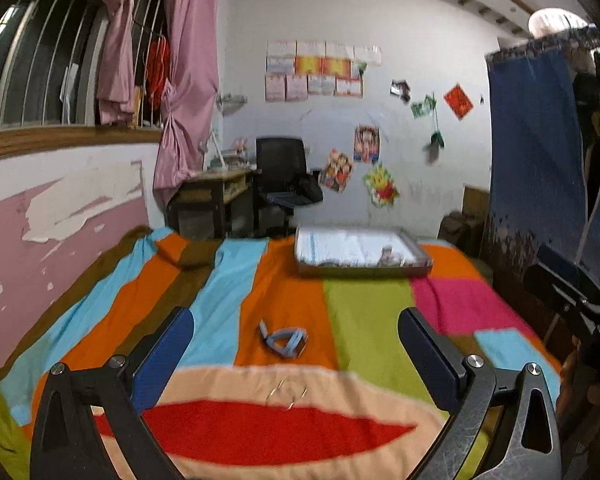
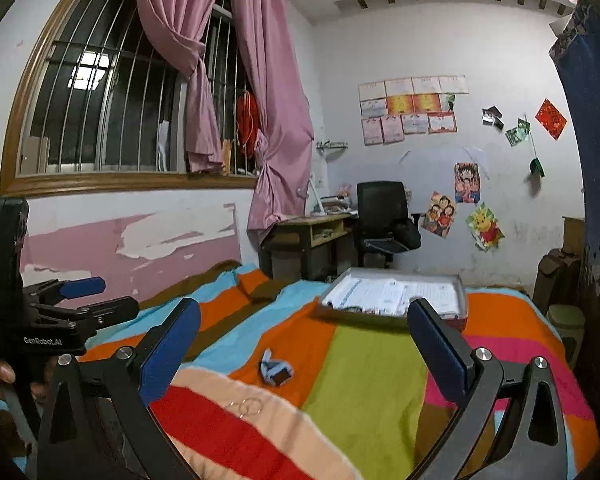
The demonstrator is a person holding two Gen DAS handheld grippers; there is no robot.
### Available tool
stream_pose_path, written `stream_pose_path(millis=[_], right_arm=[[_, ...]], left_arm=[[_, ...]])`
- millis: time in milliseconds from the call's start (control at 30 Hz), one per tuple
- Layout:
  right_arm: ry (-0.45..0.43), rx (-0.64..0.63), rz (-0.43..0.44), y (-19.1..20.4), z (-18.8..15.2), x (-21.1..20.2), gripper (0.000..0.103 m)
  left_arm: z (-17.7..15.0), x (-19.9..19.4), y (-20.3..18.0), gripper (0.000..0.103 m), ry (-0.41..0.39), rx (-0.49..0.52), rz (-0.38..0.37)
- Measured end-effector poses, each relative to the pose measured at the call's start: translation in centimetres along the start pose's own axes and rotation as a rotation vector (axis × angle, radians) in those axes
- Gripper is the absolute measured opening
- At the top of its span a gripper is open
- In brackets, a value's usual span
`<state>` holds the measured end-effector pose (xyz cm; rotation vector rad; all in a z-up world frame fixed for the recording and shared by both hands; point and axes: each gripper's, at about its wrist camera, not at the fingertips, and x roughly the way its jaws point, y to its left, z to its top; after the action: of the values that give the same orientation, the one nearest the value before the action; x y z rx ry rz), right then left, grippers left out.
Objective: Organize jewelry
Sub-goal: 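Move both tools toward the light-blue watch and silver hoop earrings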
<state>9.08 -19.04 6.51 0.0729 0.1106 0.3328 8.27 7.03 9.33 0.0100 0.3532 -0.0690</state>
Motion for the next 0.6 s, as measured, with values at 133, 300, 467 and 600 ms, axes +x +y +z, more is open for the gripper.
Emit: stream_pose_path(millis=[133,300,467,600], right_arm=[[0.027,-0.006,-0.008,1.3,-2.1,0.2,0.102],[0.069,-0.019,-0.001,2.7,-3.6,1.3,0.102],[0.107,-0.034,0.01,3.4,-4.4,3.2,0.102],[0.121,-0.034,0.009,4.1,-4.4,4.9,0.102]], left_arm=[[-1.5,-0.2,1.6,0.103,0.044,0.009,0.011],[-2.8,0.3,3.5,0.103,0.085,-0.015,0.013],[-3.4,1.4,4.9,0.103,0.111,-0.047,0.011],[-3.2,2.7,6.0,0.103,0.118,-0.073,0.014]])
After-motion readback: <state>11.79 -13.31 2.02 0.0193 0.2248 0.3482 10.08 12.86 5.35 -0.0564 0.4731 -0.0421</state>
